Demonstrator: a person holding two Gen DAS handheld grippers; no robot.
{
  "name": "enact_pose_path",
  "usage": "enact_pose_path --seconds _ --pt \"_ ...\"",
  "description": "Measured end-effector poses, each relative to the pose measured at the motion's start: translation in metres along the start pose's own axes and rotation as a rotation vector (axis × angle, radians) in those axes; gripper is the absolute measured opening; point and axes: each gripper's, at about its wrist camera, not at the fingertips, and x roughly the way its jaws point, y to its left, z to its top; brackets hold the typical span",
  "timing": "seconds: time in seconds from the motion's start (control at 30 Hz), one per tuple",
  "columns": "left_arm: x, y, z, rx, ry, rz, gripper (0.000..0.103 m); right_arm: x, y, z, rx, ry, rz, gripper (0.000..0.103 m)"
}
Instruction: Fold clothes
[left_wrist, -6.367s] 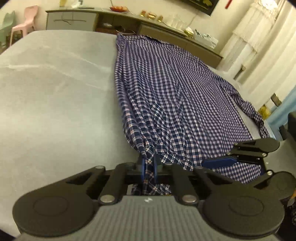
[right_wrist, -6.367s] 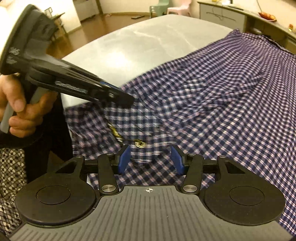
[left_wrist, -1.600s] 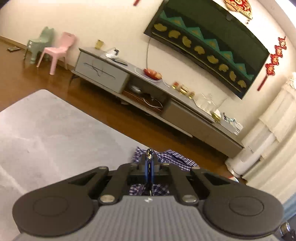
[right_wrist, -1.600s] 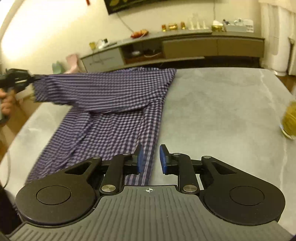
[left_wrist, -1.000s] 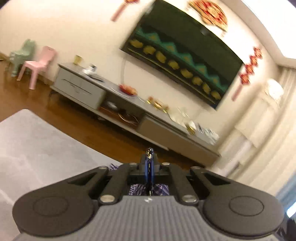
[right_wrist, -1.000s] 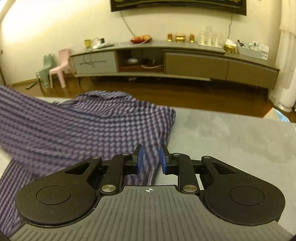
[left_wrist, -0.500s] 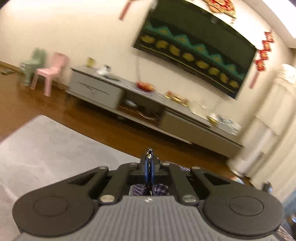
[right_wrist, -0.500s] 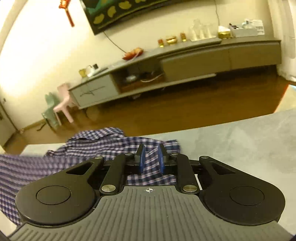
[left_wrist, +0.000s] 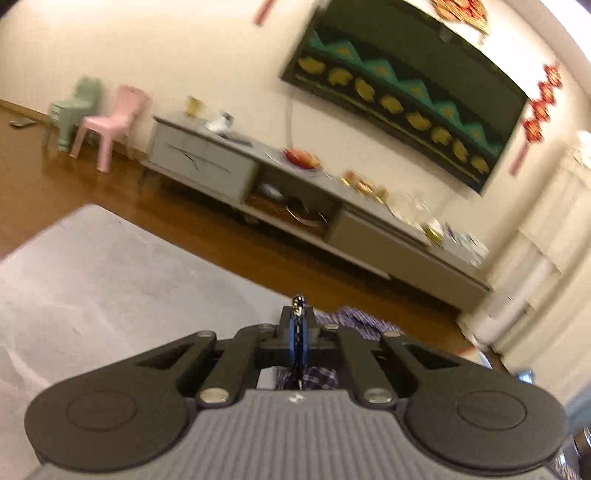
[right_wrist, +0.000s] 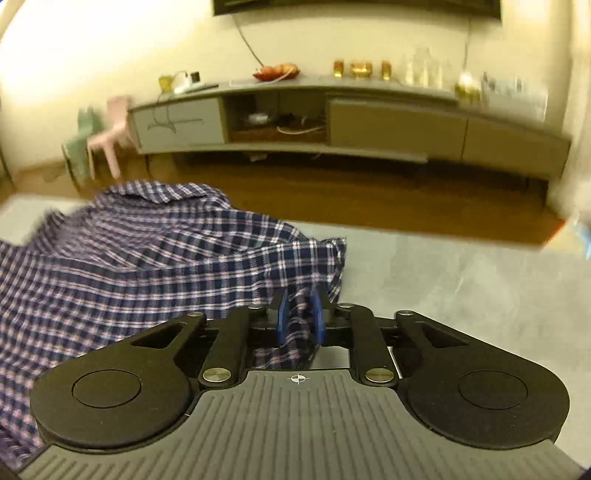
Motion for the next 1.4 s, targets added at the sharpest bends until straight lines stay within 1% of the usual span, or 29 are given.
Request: enact_pose_path --seconds 0.07,0.13,0.17,0.23,0.3,0.37,0.4,0.43,0.47,0.53,0.57,0.63,0.67,0.73,0.8,0.83,0.9,0.97,1.03,1.1,1.13,1.2,1.27,1.33,1.4 --pt "0.002 -0.006 -0.003 0.03 0.008 -0.005 0.004 0.006 0.004 0.008 -0.035 0.017 -0.031 0.009" --pt "0.005 -0.011 -0.006 0.048 0.017 -0.026 0.004 0.006 0.006 0.015 -0.042 0.057 -0.035 0.012" --pt "0.006 -0.013 -0.006 0.052 0.021 -0.035 0.004 0.0 0.009 0.015 -0.044 0.072 -0.022 0.014" --pt "0.008 -0.018 -0.008 0.063 0.034 -0.055 0.004 -0.024 0.013 0.008 -0.046 0.079 0.015 0.014" --pt "0.014 -0.024 -0.009 0.07 0.054 -0.071 0.005 -0.056 0.019 -0.01 -0.046 0.082 0.059 0.014" --pt "0.021 -0.031 -0.011 0.072 0.078 -0.077 0.005 -0.079 0.024 -0.034 -0.05 0.121 0.09 0.014" --pt "0.023 -0.035 -0.011 0.071 0.091 -0.081 0.005 -0.087 0.029 -0.047 -0.072 0.13 0.085 0.016" --pt "0.025 -0.039 -0.012 0.069 0.104 -0.085 0.005 -0.098 0.036 -0.059 -0.112 0.106 0.068 0.017" --pt "0.027 -0.043 -0.013 0.068 0.117 -0.089 0.005 -0.109 0.039 -0.063 -0.111 0.109 0.064 0.017" --pt "0.022 -0.054 -0.013 0.101 0.122 -0.101 0.005 -0.131 0.044 -0.07 -0.109 0.116 0.055 0.017" --pt "0.02 -0.06 -0.013 0.118 0.125 -0.108 0.005 -0.142 0.048 -0.076 -0.113 0.128 0.068 0.017" --pt "0.012 -0.079 -0.013 0.175 0.118 -0.117 0.005 -0.163 0.056 -0.089 -0.12 0.153 0.094 0.016" --pt "0.009 -0.088 -0.013 0.199 0.116 -0.118 0.005 -0.171 0.063 -0.099 -0.14 0.178 0.087 0.016" --pt "0.003 -0.107 -0.014 0.244 0.109 -0.119 0.005 -0.187 0.065 -0.113 -0.129 0.2 0.083 0.015" --pt "-0.007 -0.128 -0.016 0.286 0.094 -0.134 0.005 -0.21 0.06 -0.12 -0.078 0.206 0.086 0.016" --pt "-0.012 -0.138 -0.018 0.306 0.087 -0.148 0.005 -0.229 0.057 -0.125 -0.057 0.18 0.094 0.017" --pt "-0.021 -0.159 -0.022 0.352 0.072 -0.175 0.005 -0.257 0.057 -0.135 -0.03 0.181 0.118 0.017" --pt "-0.029 -0.178 -0.03 0.402 0.057 -0.201 0.005 -0.28 0.061 -0.158 -0.009 0.226 0.165 0.017" --pt "-0.034 -0.195 -0.039 0.434 0.057 -0.218 0.005 -0.291 0.07 -0.185 -0.022 0.292 0.182 0.018" --pt "-0.038 -0.211 -0.048 0.456 0.061 -0.234 0.005 -0.308 0.079 -0.2 -0.073 0.268 0.155 0.018" --pt "-0.041 -0.22 -0.055 0.487 0.059 -0.254 0.005 -0.313 0.079 -0.2 -0.056 0.284 0.162 0.018" --pt "-0.048 -0.239 -0.068 0.552 0.056 -0.296 0.005 -0.326 0.069 -0.202 0.045 0.258 0.208 0.018" --pt "-0.062 -0.26 -0.118 0.715 0.08 -0.382 0.005 -0.333 0.05 -0.201 0.221 0.216 0.282 0.019" --pt "-0.077 -0.282 -0.17 0.881 0.106 -0.469 0.004 -0.336 0.024 -0.201 0.431 0.166 0.37 0.026" --pt "-0.092 -0.303 -0.221 1.047 0.131 -0.557 0.004 -0.337 -0.002 -0.204 0.642 0.109 0.458 0.038"
